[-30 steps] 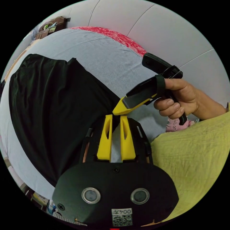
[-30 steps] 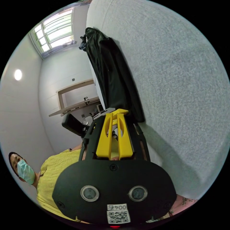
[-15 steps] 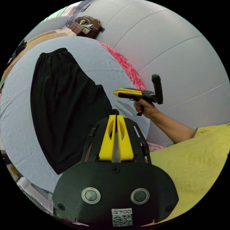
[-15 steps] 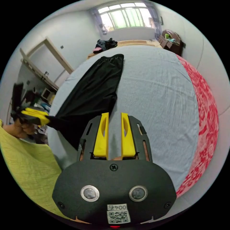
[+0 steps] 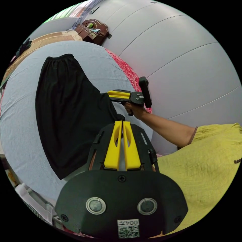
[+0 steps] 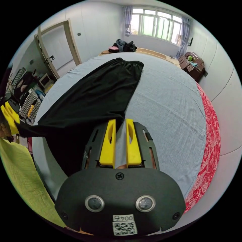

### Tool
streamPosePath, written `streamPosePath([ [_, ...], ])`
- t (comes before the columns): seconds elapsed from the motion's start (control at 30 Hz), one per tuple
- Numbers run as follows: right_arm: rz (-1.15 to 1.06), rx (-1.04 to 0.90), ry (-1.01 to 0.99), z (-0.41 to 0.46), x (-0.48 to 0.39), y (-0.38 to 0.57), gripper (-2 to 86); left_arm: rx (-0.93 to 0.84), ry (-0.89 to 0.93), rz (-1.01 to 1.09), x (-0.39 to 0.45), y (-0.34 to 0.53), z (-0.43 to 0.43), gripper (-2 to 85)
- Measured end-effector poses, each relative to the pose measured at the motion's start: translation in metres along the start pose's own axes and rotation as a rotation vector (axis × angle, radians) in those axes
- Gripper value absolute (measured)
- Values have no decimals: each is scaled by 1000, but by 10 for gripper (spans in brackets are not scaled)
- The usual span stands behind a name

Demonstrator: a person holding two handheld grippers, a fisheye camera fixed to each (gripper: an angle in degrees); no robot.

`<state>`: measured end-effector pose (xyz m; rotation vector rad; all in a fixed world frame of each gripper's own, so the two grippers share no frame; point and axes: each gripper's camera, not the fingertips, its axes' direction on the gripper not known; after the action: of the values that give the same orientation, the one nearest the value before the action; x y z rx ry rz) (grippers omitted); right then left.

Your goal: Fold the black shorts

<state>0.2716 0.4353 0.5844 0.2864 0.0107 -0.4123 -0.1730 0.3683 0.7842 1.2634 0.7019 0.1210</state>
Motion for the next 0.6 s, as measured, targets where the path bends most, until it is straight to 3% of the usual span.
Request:
streamPosePath([
  [0.2, 56, -31, -27, 19, 13, -11, 6, -61, -15, 59, 14, 6, 6, 6],
  [0.6, 261, -57, -133, 34, 53, 3, 73, -324, -93, 292, 50, 30, 49, 48],
])
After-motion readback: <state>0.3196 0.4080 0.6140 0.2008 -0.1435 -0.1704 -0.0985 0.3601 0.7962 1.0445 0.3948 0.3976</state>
